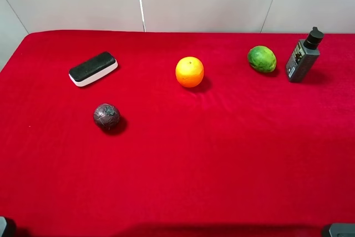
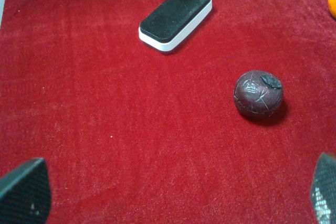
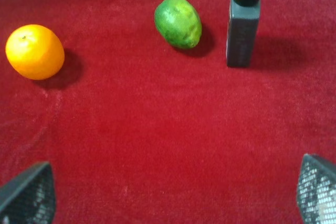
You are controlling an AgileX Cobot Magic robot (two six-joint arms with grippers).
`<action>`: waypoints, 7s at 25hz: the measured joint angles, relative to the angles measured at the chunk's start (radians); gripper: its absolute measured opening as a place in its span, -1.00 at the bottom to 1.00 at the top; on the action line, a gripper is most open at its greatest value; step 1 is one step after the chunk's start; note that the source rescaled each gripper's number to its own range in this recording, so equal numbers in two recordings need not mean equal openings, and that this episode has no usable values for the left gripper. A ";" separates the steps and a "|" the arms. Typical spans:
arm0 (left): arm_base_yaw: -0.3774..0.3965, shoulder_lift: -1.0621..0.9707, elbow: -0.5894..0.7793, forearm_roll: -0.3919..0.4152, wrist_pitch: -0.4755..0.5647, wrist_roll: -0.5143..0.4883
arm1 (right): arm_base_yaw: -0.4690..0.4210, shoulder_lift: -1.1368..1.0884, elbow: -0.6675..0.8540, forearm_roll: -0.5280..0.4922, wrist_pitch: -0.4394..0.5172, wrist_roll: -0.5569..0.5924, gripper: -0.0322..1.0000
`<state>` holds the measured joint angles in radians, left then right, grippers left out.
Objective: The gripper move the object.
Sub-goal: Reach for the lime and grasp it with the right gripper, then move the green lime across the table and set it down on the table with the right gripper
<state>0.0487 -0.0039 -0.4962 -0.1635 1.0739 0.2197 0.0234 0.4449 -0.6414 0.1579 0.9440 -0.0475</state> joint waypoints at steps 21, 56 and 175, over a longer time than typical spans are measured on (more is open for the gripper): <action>0.000 0.000 0.000 0.000 0.000 0.000 | 0.000 0.743 -0.466 -0.006 -0.004 -0.094 1.00; 0.000 0.000 0.000 0.000 0.000 0.000 | 0.104 1.567 -1.091 -0.081 0.074 -0.142 1.00; 0.000 0.000 0.000 0.000 0.000 0.000 | 0.605 1.727 -1.369 -0.129 0.274 0.217 -0.94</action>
<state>0.0487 -0.0039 -0.4962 -0.1635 1.0739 0.2197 0.6283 2.1724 -2.0099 0.0288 1.2178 0.1694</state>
